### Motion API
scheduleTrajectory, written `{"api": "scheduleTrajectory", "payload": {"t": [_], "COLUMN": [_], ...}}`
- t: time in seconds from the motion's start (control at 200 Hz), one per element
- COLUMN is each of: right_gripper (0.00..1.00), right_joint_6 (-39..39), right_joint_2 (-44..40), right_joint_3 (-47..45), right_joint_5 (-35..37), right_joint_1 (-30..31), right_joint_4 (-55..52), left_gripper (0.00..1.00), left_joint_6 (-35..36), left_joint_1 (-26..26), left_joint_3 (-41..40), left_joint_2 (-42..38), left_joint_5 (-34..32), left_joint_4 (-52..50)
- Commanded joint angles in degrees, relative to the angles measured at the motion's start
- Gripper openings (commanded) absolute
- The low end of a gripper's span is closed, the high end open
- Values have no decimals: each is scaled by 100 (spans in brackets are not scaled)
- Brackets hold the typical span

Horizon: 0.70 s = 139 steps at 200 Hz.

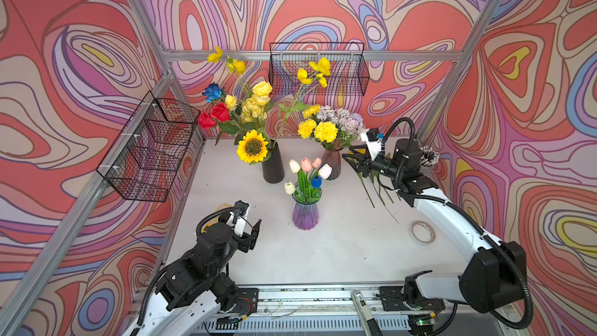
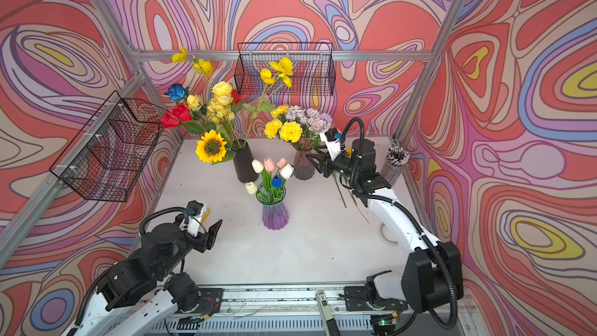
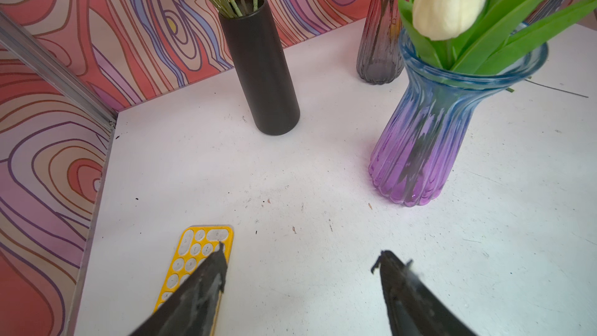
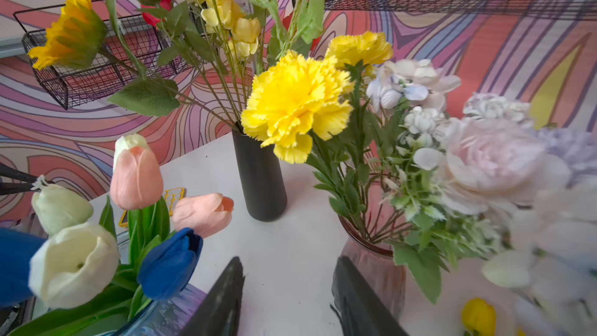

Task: Pick out yellow flowers from the vase
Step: Pick up the flower from the vase.

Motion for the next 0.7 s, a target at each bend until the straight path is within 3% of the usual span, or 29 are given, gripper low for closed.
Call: {"api": "scheduleTrajectory", "payload": {"t": [0.0, 0.321, 0.691], "right_gripper": [48, 47, 43], "right_joint_6": [-161, 149, 319], "right_joint_2": [249, 867, 1371], "right_joint_3": [134, 60, 68], "right_joint_5": [275, 573, 1027], "right_joint_1": [107, 360, 527], "right_joint_4": [554, 1551, 2297], "left_gripper": [78, 81, 84], "left_joint_6": [15, 224, 502], "left_joint_1": [46, 49, 49], "left_joint_3": [140, 283, 711], "left_joint_2": [112, 643, 887], "left_joint_5": [-91, 146, 1358], "left_joint_4": [138, 892, 1266]}}
